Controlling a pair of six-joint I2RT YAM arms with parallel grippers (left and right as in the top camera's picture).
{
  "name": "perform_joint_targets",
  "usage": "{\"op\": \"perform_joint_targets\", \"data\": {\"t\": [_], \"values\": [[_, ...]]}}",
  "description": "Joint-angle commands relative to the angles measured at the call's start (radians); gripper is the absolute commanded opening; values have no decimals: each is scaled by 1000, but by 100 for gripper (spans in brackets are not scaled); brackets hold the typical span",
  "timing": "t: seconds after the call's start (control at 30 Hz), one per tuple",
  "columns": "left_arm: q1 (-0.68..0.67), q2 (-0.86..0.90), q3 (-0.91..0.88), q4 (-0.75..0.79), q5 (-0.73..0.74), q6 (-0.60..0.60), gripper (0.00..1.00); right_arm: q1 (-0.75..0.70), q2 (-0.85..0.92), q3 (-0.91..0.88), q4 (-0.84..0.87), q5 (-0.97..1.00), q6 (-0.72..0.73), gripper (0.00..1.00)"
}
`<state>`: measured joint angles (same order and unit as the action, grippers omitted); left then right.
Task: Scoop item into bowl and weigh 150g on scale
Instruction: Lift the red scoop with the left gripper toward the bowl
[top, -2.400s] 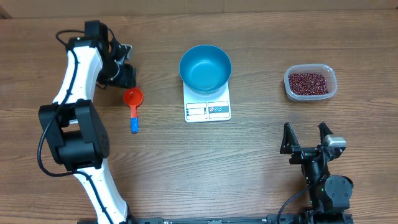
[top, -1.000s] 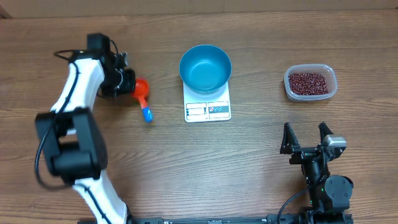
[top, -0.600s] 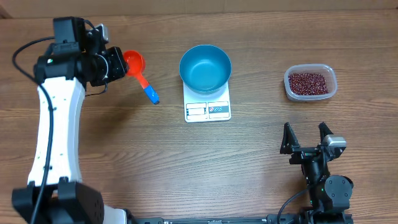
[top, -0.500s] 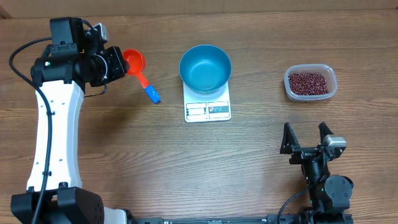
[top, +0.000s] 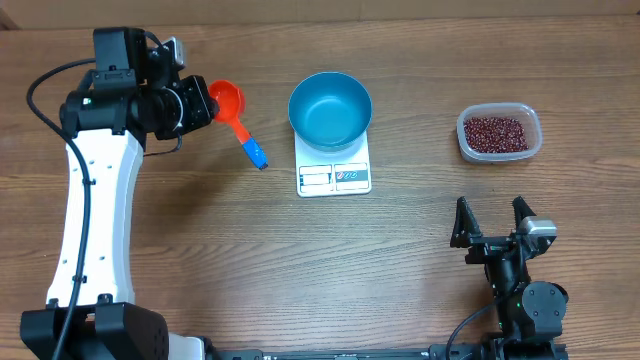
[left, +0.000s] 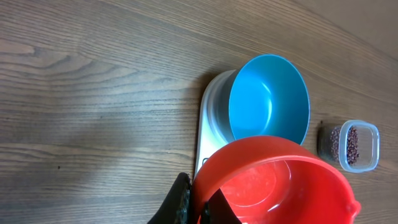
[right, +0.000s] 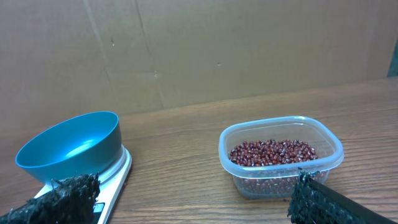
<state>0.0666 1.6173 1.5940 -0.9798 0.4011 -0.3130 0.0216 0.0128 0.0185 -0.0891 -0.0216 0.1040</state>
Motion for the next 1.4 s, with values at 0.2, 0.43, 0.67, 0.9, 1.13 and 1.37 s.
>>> {"op": "perform_joint_targets", "data": {"t": [0.2,0.43,0.67,0.9,1.13,1.37], "values": [[-3,-16,13,-2,15,-5,4,5,-10,-11,7,2,4,100],[-4,-16,13,-7,15,-1,4,5,-10,-11,7,2,4,100],[-4,-16,13,-15,15,-1,4,5,-10,-11,7,2,4,100],[-4,-16,13,-21,15,0,4,5,-10,-11,7,2,4,100],[-3,-16,13,-27,15,8,4,5,-10,-11,7,2,4,100],[-3,-16,13,-27,16,-18,4,5,-10,-11,7,2,4,100]]}}
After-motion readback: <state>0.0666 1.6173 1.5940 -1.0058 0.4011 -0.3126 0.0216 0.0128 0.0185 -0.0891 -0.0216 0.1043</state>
